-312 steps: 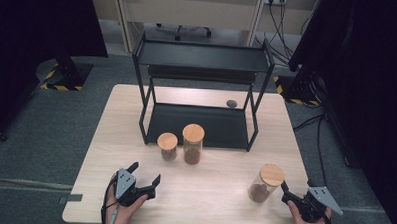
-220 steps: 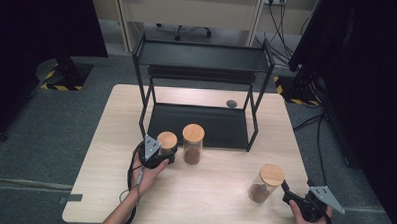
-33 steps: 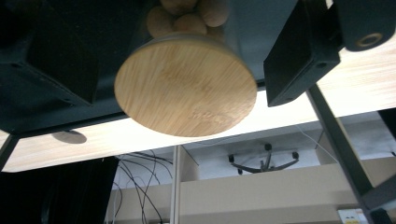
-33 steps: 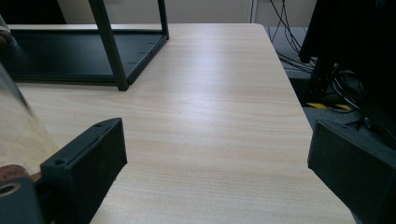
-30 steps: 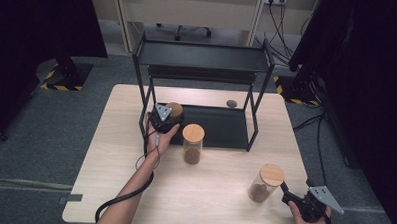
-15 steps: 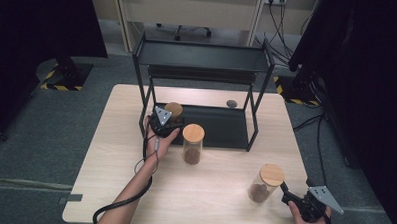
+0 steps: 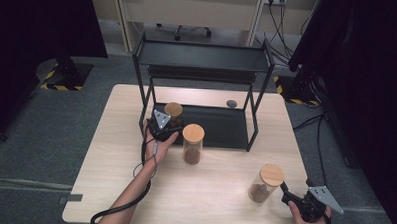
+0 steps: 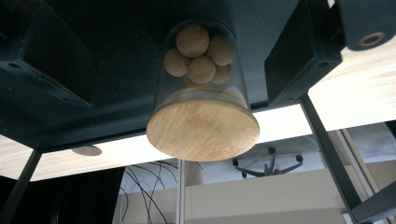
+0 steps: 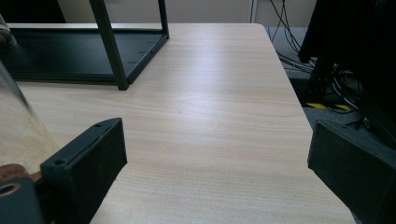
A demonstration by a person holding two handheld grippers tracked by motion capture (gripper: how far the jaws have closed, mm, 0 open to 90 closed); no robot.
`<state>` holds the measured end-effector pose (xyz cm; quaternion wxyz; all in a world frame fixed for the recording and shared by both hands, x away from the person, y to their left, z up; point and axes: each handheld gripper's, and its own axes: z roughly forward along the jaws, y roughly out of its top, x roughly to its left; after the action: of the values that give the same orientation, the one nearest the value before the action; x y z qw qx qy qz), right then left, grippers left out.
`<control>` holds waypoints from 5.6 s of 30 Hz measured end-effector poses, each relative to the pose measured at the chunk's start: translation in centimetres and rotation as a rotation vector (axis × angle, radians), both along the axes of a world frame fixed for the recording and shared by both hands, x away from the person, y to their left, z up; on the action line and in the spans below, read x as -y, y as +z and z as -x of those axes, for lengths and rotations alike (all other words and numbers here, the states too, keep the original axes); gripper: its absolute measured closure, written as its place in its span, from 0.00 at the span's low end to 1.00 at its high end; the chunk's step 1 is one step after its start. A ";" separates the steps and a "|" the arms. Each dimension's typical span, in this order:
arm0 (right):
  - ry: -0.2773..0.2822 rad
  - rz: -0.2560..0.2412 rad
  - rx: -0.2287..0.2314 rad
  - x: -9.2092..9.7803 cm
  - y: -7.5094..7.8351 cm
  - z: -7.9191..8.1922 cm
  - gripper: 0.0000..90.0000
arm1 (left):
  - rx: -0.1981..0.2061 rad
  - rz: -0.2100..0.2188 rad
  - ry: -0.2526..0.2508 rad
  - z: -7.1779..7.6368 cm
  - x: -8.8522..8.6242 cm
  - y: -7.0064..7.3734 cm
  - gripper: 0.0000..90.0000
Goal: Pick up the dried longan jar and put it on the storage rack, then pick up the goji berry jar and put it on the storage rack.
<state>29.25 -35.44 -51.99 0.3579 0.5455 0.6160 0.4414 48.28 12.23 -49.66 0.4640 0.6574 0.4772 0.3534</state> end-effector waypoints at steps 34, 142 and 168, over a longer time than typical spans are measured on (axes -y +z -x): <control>0.000 0.000 -0.001 0.0 0.0 0.0 0.05 | 0.020 -0.007 -0.059 3.4 -0.5 -0.3 0.11; -0.001 0.003 0.001 0.0 0.0 0.0 0.05 | -0.049 0.042 -0.203 14.5 -2.0 -3.0 0.11; 0.017 -0.004 0.006 -0.1 0.0 0.6 0.04 | -0.051 0.060 -0.212 14.5 -2.2 -3.0 0.11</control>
<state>28.69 -35.30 -51.98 0.3548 0.5399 0.6186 0.4472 33.78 14.39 -52.64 0.5057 0.6988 0.4271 0.2711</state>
